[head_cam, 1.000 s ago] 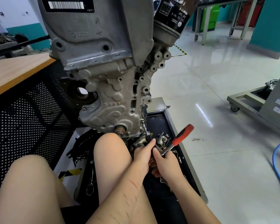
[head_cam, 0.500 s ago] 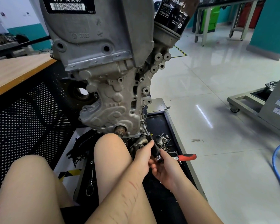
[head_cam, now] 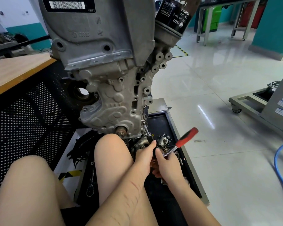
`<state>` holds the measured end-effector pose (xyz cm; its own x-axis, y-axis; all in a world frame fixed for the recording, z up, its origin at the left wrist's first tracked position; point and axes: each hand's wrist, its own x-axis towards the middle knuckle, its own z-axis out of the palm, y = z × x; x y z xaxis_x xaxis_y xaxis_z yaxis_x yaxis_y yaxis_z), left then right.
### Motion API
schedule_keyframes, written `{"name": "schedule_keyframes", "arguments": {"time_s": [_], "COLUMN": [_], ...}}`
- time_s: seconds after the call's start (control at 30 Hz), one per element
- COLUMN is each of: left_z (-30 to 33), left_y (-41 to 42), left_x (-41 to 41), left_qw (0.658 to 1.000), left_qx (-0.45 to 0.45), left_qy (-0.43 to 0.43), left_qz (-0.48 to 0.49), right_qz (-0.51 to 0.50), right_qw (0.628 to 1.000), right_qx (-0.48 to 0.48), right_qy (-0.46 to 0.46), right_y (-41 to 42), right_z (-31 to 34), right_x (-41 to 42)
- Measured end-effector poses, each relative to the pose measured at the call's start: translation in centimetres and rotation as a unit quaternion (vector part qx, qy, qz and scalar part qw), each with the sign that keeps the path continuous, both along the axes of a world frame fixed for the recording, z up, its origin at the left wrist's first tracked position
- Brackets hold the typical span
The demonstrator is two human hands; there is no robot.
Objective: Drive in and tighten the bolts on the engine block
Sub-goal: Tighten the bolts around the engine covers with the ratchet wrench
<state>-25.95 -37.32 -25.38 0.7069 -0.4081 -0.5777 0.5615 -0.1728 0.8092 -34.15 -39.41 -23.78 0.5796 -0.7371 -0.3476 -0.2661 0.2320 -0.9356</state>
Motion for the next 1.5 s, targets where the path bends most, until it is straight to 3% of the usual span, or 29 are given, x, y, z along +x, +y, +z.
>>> {"name": "schedule_keyframes", "arguments": {"time_s": [0.1, 0.2, 0.37, 0.53, 0.63, 0.77, 0.9, 1.0, 1.1, 1.2, 1.3, 1.4, 1.5], "left_z": [-0.2, -0.2, 0.3, 0.2, -0.1, -0.3, -0.3, -0.6, -0.5, -0.3, 0.1, 0.3, 0.0], "left_y": [0.0, 0.0, 0.1, 0.0, 0.0, -0.1, 0.0, 0.0, 0.1, 0.1, 0.0, 0.2, 0.5], "left_x": [0.1, 0.1, 0.1, 0.2, 0.3, 0.3, 0.3, 0.3, 0.2, 0.1, 0.2, 0.2, 0.4], "left_qw": [1.0, 0.999, 1.0, 0.998, 0.998, 0.999, 1.0, 1.0, 1.0, 1.0, 0.998, 0.997, 0.997], "left_qx": [0.001, 0.001, 0.001, 0.016, 0.02, 0.008, -0.009, -0.007, -0.007, 0.002, -0.01, -0.013, -0.003], "left_qy": [-0.023, -0.033, 0.03, 0.057, 0.054, 0.03, 0.013, -0.009, -0.013, 0.001, 0.053, 0.067, 0.05], "left_qz": [0.006, 0.009, 0.007, -0.018, -0.022, -0.017, -0.009, -0.003, -0.007, -0.004, -0.013, -0.038, -0.054], "right_qz": [0.031, 0.039, 0.001, -0.053, -0.056, -0.052, -0.016, 0.041, 0.06, 0.048, 0.011, -0.033, -0.034], "right_qw": [0.988, 0.988, 0.997, 0.923, 0.911, 0.953, 0.999, 0.987, 0.976, 0.988, 0.999, 0.972, 0.951], "right_qx": [-0.14, -0.136, 0.08, 0.358, 0.384, 0.28, 0.031, -0.145, -0.2, -0.133, 0.044, 0.223, 0.292], "right_qy": [0.06, 0.056, -0.024, -0.13, -0.139, -0.099, -0.012, 0.053, 0.069, 0.059, -0.006, -0.068, -0.093], "right_y": [0.1, 0.0, -0.2, -0.6, -0.7, -0.5, -0.3, -0.1, -0.1, -0.3, -0.5, -0.8, -0.7], "right_z": [-0.4, -0.6, -0.1, 1.1, 1.1, 0.8, 0.1, -0.5, -0.7, -0.6, -0.2, 0.5, 0.9], "right_x": [0.1, 0.1, 0.1, -0.4, -0.6, -0.2, -0.1, -0.1, 0.0, 0.1, 0.1, -0.1, -0.3]}}
